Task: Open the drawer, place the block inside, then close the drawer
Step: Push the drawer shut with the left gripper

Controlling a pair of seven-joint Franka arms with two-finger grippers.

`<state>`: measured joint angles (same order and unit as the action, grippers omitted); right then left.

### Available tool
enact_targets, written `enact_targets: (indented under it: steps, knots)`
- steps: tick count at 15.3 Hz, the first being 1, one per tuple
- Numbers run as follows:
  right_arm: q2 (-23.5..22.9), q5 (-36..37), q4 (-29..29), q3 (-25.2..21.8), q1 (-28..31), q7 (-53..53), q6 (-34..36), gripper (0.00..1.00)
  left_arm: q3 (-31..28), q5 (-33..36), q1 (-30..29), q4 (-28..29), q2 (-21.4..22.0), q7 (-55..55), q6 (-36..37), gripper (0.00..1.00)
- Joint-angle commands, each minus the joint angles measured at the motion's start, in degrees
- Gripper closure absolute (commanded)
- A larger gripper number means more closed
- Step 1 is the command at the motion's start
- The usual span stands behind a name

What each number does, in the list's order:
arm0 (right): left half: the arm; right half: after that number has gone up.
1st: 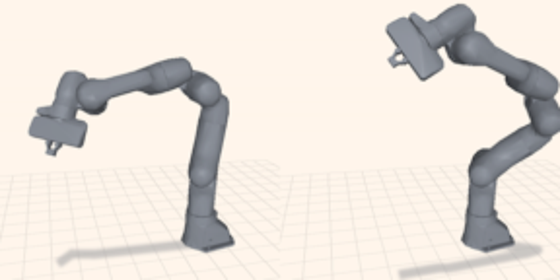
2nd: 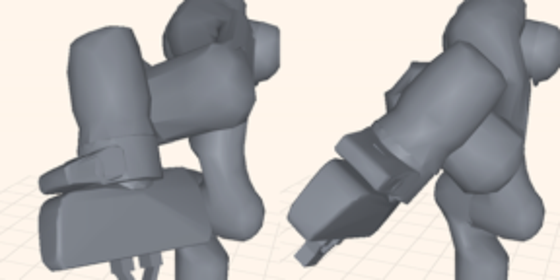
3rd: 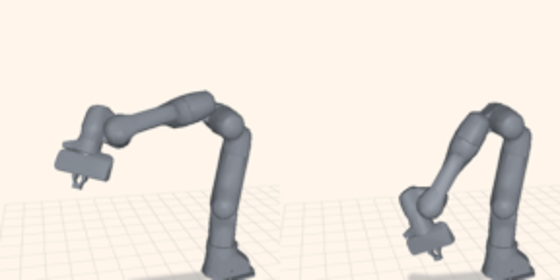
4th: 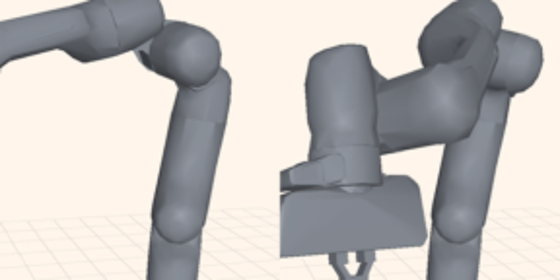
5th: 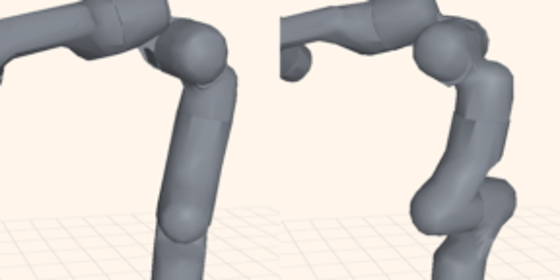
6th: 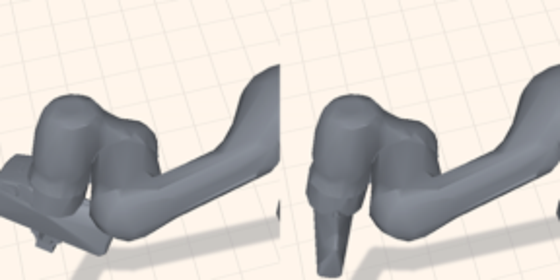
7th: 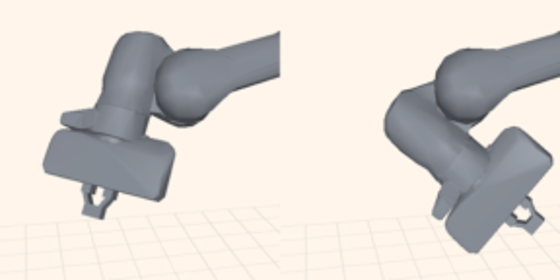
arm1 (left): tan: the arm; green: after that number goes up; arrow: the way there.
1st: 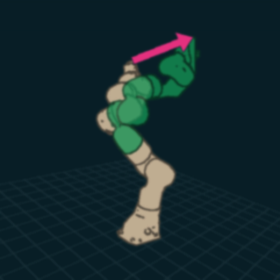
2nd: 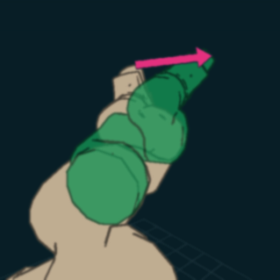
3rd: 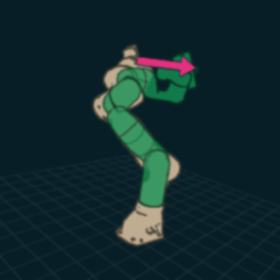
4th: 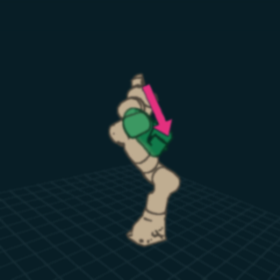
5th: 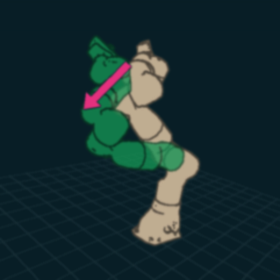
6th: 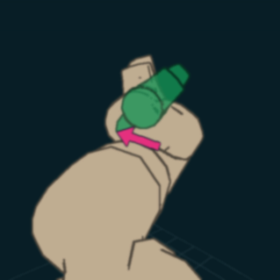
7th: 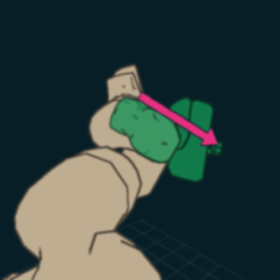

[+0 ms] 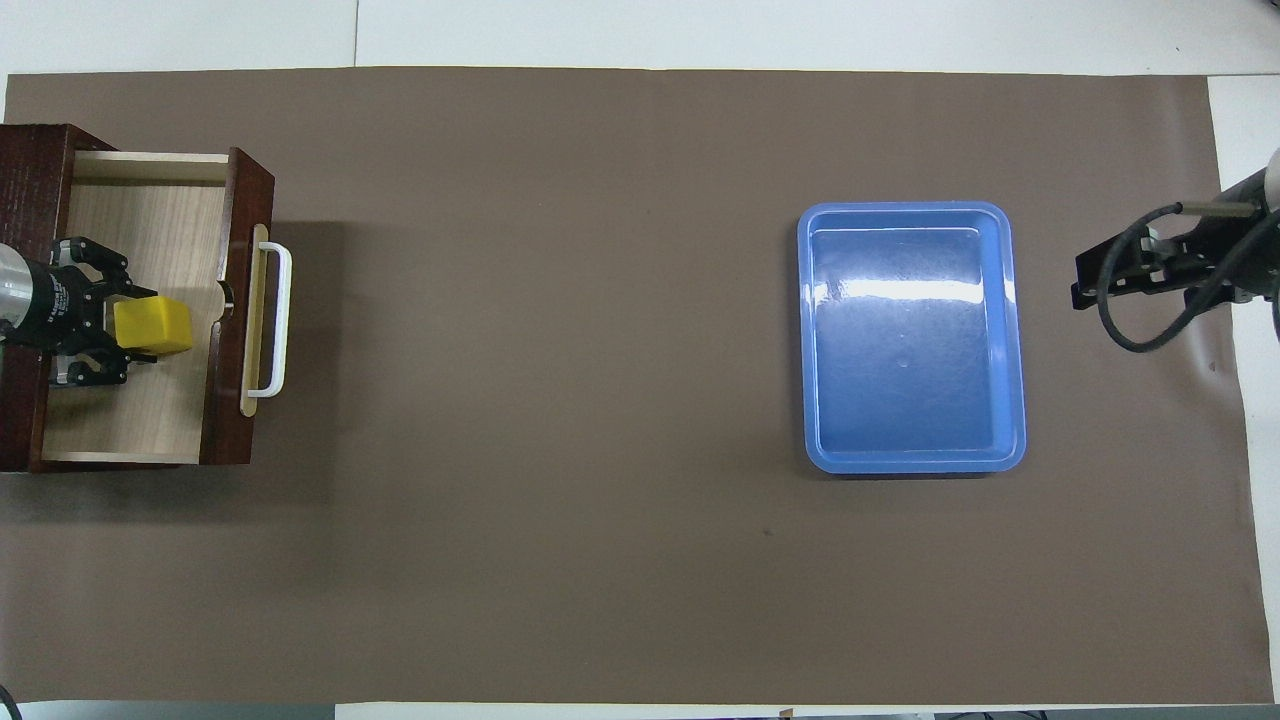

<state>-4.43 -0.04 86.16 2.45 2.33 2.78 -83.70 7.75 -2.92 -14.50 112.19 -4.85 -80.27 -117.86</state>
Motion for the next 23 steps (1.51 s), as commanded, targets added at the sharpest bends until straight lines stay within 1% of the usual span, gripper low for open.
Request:
enact_targets:
  steps: [1,2,3,4,5,6,8,9,10,11,12,13,15,17,19,20,23]
  knots:
    - [6.0,3.72,7.6,0.97,1.09,-4.8,-1.38,0.0,0.51,4.75,2.27,-5.36,0.37,-1.28,6.55,0.0]
    - [6.8,3.82,8.83,1.32,2.23,-5.07,-1.55,0.0,0.51,5.2,4.81,-8.97,-0.42,-3.9,9.29,0.0]
    - [7.5,3.82,10.24,1.33,2.33,-5.16,-2.34,0.0,0.34,6.08,8.66,-11.96,-1.82,-8.54,11.49,0.0]
    - [8.2,3.73,11.82,1.33,2.42,-5.16,-3.57,0.0,0.51,8.78,12.09,-12.6,-2.0,-14.24,11.95,0.0]
    - [8.65,3.56,12.88,1.33,2.42,-4.81,-3.93,0.0,0.6,10.73,15.44,-12.09,-2.01,-19.96,11.26,0.0]
    - [8.65,3.47,12.98,1.33,2.5,-4.37,-3.84,0.0,0.6,11.01,17.47,-10.86,-1.74,-23.23,10.38,0.0]
    - [7.95,2.16,11.67,0.98,2.59,-3.67,-3.14,0.0,0.6,11.1,18.54,-7.27,-0.87,-24.85,9.24,0.0]
    - [7.34,1.45,10.53,0.71,2.59,-3.58,-2.36,0.0,0.6,11.27,18.81,-4.98,0.18,-24.59,7.49,0.0]
    - [6.38,1.36,8.78,0.62,2.59,-3.58,-1.22,0.0,0.51,11.97,18.29,-3.13,0.37,-24.5,4.95,0.0]
    - [4.97,1.36,6.15,0.62,2.68,-3.66,0.19,0.0,0.43,13.19,17.93,-2.16,0.45,-24.5,3.88,0.0]
    - [3.83,1.45,3.69,0.62,2.68,-3.66,1.51,0.0,0.51,14.6,17.23,-1.54,0.46,-24.41,3.17,0.0]
    - [3.3,1.45,2.53,0.62,2.68,-3.66,2.13,0.0,0.51,15.48,16.88,-1.45,0.19,-24.06,1.77,0.0]
    - [3.64,1.45,3.13,0.71,2.77,-3.66,2.05,0.0,0.43,18.98,14.78,-1.71,-0.16,-23.27,0.62,0.0]
    - [4.08,1.45,4.18,0.71,2.77,-3.66,2.05,0.0,0.34,22.6,12.93,-2.23,-0.42,-19.33,0.27,0.0]
    - [4.08,1.45,4.19,0.71,2.77,-3.66,2.13,0.0,0.34,23.14,8.73,-3.98,-1.04,-14.41,-0.43,0.0]
    - [4.08,1.45,4.19,0.71,2.77,-3.66,2.13,0.0,0.34,23.14,7.31,-3.99,-1.39,-12.22,-0.61,0.0]
    - [3.73,1.45,3.75,0.45,2.77,-3.75,2.13,0.0,0.34,23.14,2.04,-3.21,-1.48,-3.34,-5.26,0.0]
